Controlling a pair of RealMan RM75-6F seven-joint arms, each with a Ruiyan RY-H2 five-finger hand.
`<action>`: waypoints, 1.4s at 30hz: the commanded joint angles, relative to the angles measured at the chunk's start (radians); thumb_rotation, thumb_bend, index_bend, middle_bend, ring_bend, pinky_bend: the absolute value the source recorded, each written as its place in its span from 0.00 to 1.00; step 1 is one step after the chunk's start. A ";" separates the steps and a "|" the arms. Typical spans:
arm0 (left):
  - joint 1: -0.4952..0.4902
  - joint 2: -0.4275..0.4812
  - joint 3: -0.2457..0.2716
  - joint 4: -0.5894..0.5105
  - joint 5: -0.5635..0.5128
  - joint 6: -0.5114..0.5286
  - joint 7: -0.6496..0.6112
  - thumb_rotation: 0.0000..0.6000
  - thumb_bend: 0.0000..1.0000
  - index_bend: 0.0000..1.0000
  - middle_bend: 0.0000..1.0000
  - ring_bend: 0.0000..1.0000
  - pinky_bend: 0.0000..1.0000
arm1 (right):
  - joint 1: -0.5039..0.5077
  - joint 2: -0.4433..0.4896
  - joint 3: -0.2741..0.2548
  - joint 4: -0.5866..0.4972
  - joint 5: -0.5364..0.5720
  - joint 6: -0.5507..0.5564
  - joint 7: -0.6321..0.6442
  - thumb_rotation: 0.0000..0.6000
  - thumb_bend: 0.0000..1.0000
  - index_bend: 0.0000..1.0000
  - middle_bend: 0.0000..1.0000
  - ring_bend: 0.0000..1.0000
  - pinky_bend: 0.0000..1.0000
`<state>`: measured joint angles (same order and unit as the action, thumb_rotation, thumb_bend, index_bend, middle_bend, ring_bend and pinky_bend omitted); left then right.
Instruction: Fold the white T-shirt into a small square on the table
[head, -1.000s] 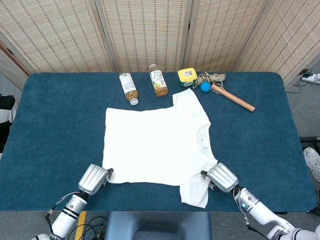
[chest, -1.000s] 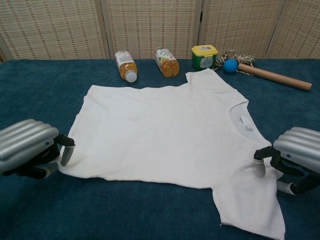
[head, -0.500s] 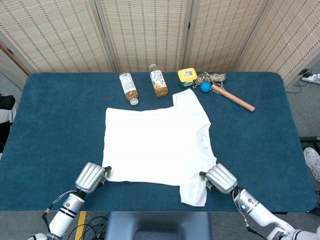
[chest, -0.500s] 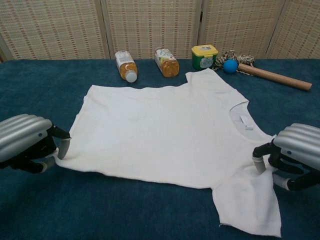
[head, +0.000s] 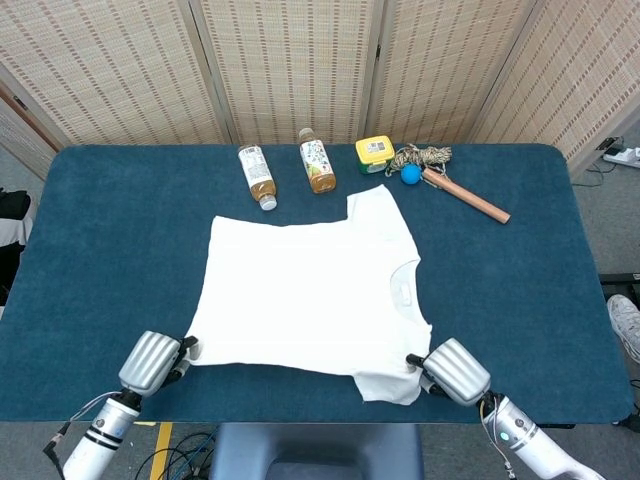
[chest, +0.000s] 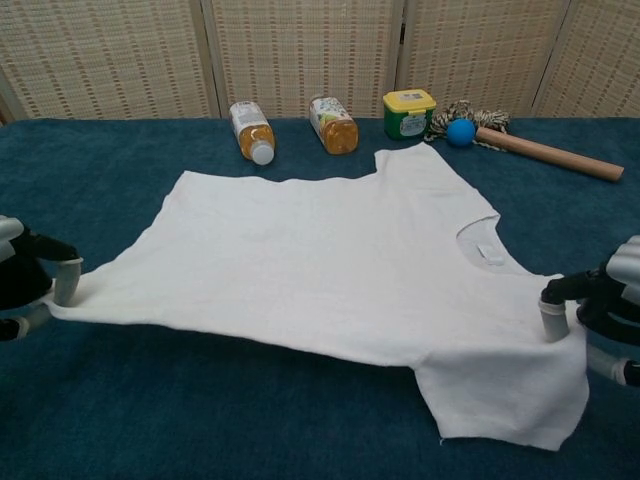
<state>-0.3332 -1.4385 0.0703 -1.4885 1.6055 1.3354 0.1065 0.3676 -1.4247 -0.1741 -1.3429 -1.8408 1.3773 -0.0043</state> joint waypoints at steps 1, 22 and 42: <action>0.035 0.049 0.029 -0.039 0.019 0.040 -0.034 1.00 0.48 0.65 0.97 0.88 0.96 | -0.025 0.038 -0.017 -0.042 -0.016 0.034 -0.007 1.00 0.54 0.71 0.94 0.95 1.00; 0.204 0.226 0.152 -0.173 0.108 0.182 -0.103 1.00 0.48 0.64 0.97 0.88 0.96 | -0.096 0.214 -0.109 -0.185 -0.115 0.121 0.071 1.00 0.54 0.74 0.96 0.97 1.00; 0.319 0.305 0.240 -0.209 0.201 0.234 -0.108 1.00 0.48 0.64 0.97 0.88 0.96 | -0.159 0.294 -0.181 -0.162 -0.235 0.207 0.158 1.00 0.60 0.78 0.98 0.98 1.00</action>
<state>-0.0183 -1.1374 0.3065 -1.6943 1.8035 1.5678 -0.0022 0.2113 -1.1344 -0.3522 -1.5072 -2.0711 1.5794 0.1485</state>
